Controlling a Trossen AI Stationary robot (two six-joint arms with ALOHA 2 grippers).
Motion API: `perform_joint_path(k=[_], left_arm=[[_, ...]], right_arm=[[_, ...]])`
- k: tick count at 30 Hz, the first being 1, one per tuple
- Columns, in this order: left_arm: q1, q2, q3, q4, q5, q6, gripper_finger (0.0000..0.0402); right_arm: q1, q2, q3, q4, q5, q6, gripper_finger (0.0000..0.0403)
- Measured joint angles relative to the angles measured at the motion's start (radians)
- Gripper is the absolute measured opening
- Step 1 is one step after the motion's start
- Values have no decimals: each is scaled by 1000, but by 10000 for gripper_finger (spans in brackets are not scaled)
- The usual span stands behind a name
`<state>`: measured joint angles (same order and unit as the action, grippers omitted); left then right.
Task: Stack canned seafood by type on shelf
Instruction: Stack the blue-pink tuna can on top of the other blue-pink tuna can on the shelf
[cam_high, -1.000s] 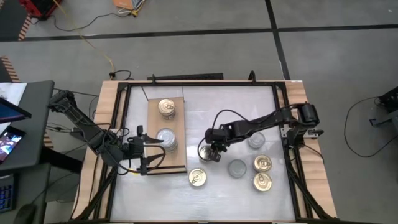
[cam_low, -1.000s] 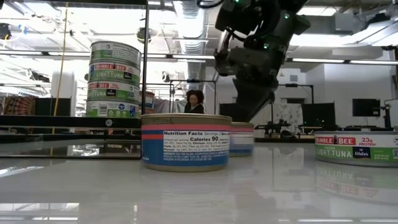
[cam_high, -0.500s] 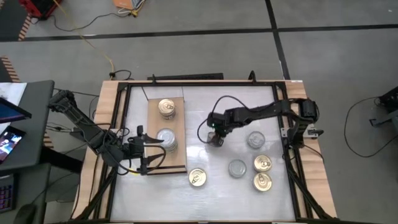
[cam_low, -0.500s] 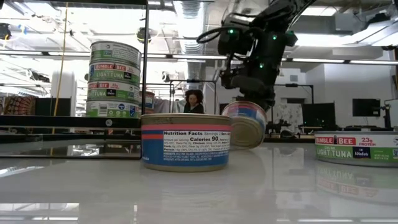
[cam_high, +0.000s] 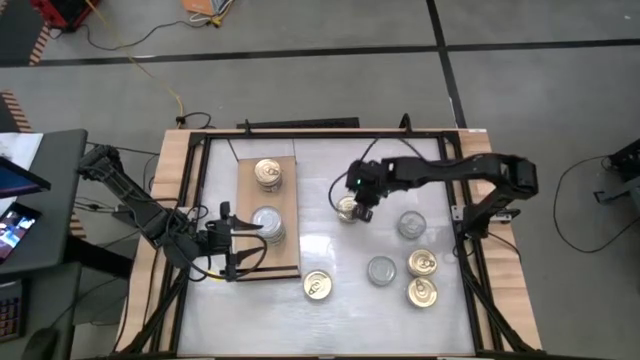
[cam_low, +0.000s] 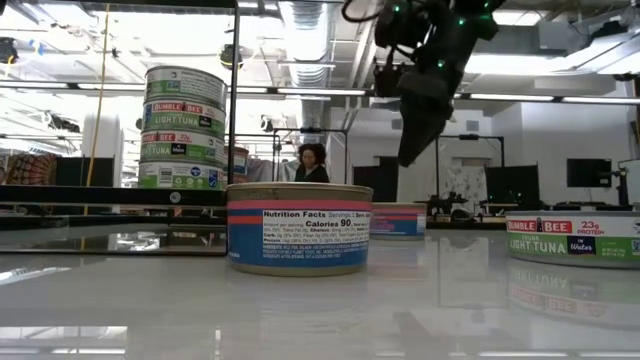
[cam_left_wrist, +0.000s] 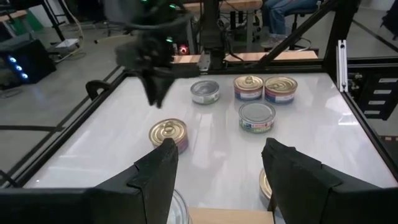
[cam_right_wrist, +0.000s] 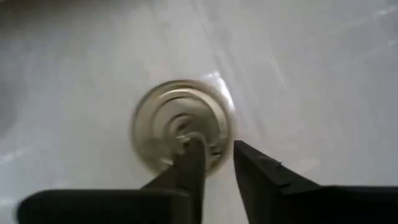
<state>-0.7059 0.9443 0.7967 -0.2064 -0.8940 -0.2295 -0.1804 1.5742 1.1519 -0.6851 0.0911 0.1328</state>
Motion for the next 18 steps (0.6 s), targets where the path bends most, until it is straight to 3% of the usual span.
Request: perform_joint_path(k=[6,14,18], left_arm=[[0,0,0,1,9,-15,224],[0,0,0,1,14,-11,224],[0,0,0,2,14,-11,224]], right_arm=[[143,45,-26,-63,123,-68,149],[375,133,-62,49,464,-236,101],[416,164,-61,59,515,-217,80]])
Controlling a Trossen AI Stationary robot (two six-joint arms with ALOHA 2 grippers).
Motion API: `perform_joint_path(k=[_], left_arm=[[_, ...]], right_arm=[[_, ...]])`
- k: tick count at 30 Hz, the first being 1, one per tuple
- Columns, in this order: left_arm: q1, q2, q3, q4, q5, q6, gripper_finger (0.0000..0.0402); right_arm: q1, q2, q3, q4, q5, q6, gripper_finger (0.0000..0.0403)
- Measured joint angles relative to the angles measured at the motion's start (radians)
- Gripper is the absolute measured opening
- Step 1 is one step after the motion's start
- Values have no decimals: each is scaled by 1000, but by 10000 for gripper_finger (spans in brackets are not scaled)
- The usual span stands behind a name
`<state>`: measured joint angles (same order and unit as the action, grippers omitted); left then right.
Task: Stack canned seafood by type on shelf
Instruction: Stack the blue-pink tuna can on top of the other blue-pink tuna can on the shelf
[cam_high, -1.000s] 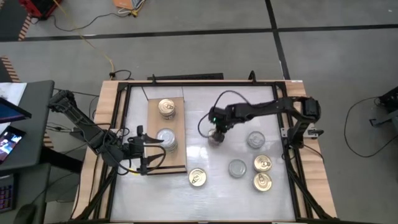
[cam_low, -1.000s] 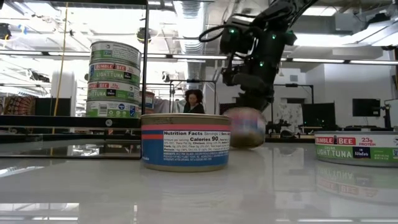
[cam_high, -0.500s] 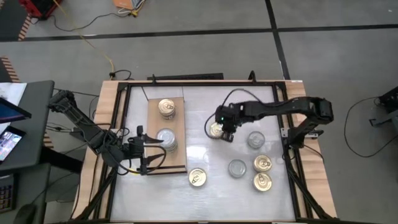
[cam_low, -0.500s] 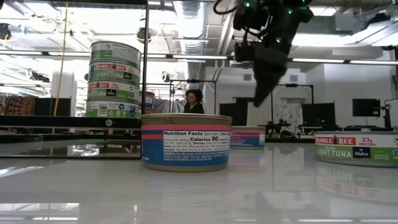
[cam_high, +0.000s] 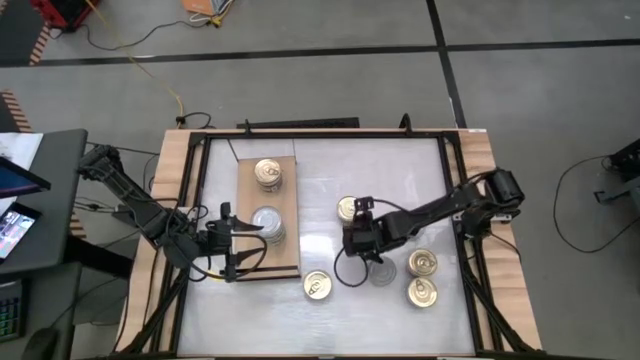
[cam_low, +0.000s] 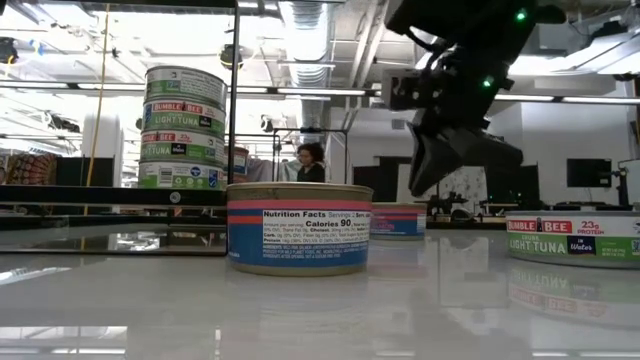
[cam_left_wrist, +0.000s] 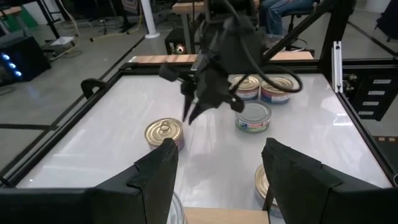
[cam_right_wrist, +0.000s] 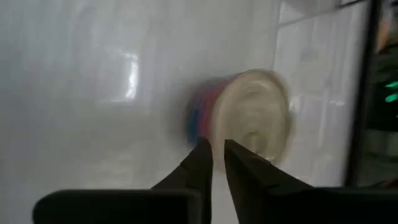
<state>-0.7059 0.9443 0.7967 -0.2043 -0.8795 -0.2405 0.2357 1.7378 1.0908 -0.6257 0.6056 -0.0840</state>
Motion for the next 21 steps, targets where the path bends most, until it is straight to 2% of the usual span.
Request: perform_joint_path(k=[7,11,13,21], left_arm=[[0,0,0,0,2,-1,224],[0,0,0,0,2,-2,224],[0,0,0,0,2,-2,224],[0,0,0,-1,2,-3,224]], right_arm=[[-37,2,0,14,-4,65,73],[-53,0,0,27,-91,61,80],[-55,0,0,36,-123,61,94],[-64,0,0,39,-127,60,174]])
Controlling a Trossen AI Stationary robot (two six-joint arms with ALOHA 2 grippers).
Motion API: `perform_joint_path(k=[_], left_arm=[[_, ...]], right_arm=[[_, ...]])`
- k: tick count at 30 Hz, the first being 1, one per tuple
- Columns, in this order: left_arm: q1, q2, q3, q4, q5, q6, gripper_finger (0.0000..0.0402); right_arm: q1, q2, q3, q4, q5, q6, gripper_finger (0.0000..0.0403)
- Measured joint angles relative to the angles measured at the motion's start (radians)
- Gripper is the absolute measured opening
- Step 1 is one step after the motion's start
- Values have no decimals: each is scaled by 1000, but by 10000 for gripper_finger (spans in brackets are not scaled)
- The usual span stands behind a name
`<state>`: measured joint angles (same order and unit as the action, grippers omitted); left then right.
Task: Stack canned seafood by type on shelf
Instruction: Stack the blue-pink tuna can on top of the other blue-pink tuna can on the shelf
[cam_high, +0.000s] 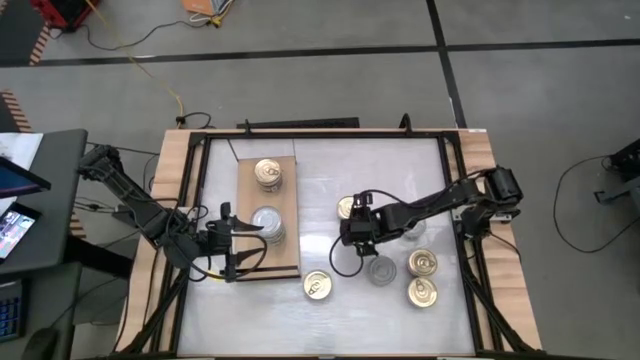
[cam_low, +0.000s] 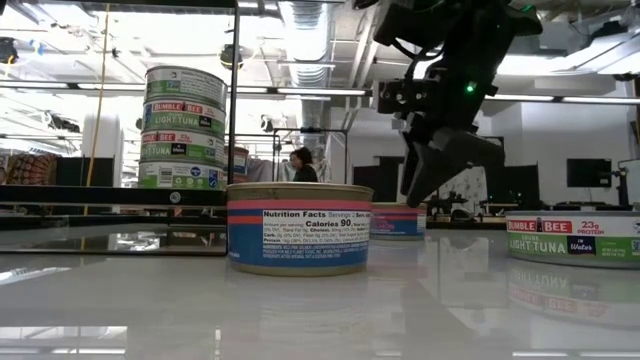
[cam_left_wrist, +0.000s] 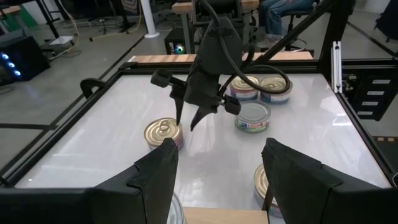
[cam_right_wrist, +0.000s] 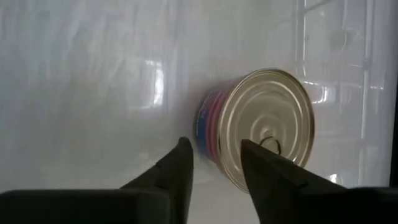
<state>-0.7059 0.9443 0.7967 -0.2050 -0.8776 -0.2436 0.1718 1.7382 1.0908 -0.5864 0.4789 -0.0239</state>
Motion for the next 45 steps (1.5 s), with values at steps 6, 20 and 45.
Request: perform_joint_path(k=[6,20,45], left_arm=[[0,0,0,0,0,0,224],[0,0,0,0,0,0,224],[0,0,0,-9,1,-5,224]], right_arm=[[-19,0,-8,10,1,-13,187],[23,-2,-97,120,18,-30,59],[92,3,43,-92,-97,81,52]])
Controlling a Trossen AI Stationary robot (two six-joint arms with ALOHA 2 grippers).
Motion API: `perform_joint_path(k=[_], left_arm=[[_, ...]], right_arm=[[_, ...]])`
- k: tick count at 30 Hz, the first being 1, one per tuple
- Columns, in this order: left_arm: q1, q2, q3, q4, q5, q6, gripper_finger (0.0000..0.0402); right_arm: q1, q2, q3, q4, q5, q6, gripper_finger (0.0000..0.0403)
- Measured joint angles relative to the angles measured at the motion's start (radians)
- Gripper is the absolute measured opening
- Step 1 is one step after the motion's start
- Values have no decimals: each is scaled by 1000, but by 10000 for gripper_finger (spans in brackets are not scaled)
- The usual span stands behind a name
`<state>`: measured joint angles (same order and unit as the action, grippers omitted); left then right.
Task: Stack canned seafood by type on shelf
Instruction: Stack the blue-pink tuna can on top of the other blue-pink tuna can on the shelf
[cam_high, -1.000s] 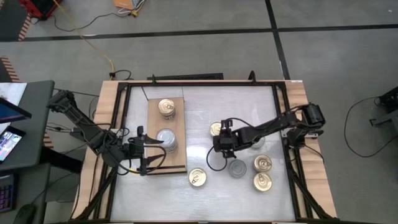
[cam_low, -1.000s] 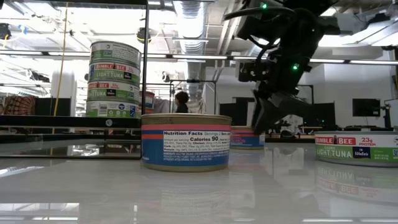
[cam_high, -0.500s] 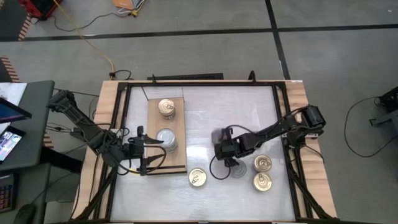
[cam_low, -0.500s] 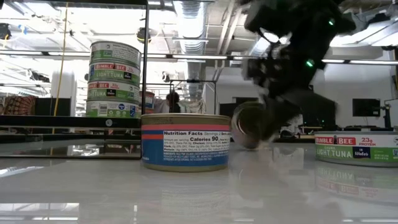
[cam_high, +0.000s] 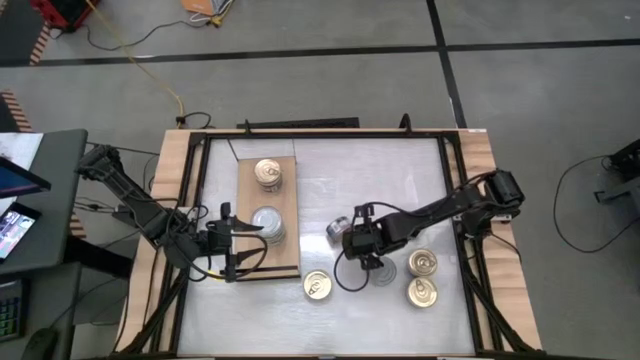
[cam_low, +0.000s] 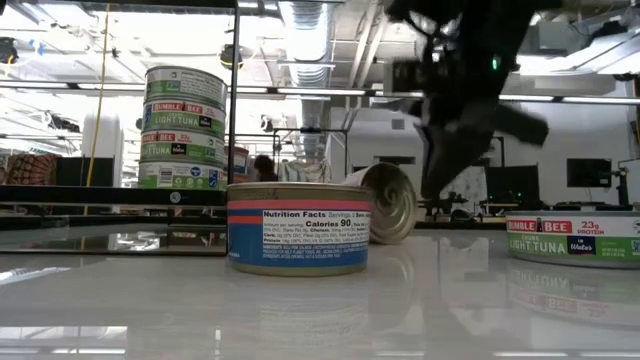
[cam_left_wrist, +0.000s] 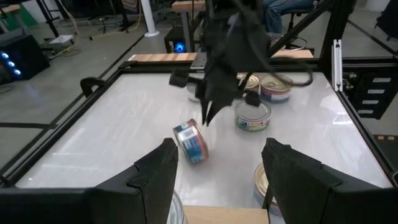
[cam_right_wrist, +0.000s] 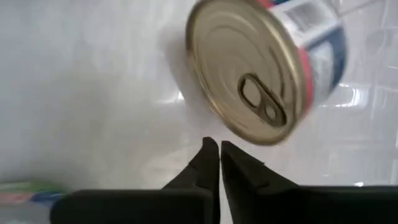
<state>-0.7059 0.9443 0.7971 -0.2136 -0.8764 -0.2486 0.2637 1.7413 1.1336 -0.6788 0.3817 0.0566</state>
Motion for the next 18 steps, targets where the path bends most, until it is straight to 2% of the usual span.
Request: perform_joint_path(k=[4,8,14,18], left_arm=[[0,0,0,0,0,-2,224],[0,0,0,1,0,-9,224],[0,0,0,1,-1,-3,224],[0,0,0,1,-1,-1,224]], right_arm=[[25,-2,87,-34,-19,-49,87],[17,-2,133,96,-33,-172,157],[-79,-2,157,210,-202,-199,279],[-137,-2,157,228,-230,-219,315]])
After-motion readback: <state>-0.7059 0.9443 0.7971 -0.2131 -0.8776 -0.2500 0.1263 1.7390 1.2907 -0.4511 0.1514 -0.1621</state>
